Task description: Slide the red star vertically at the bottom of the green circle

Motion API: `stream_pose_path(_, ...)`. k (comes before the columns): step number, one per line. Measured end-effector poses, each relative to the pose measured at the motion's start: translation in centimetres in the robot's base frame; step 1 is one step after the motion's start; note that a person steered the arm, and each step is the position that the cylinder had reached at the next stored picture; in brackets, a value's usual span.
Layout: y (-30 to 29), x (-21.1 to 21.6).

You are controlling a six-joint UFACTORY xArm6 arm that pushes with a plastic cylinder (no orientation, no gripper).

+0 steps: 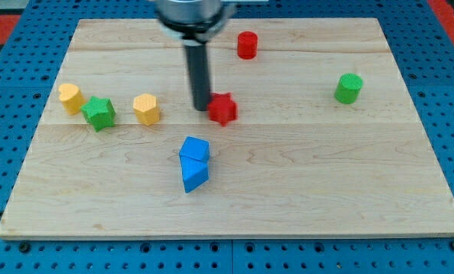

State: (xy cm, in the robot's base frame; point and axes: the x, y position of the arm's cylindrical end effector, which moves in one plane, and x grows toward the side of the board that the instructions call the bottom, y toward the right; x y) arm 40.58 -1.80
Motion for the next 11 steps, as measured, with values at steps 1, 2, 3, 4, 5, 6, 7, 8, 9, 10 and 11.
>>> stream_pose_path(1,6.6,1.3)
stream_pose_path(2,8.4,4.9)
stream_pose_path(3,8.6,4.0)
stream_pose_path(4,7.9,1.7)
stream_pose_path(5,10.1,0.7)
stream_pose_path(6,14.1,2.4)
stream_pose_path(7,15.7,6.0)
stream_pose_path(8,15.7,8.8)
stream_pose_path(9,11.6,6.1)
stream_pose_path(10,9.1,7.3)
stream_pose_path(11,16.5,10.6)
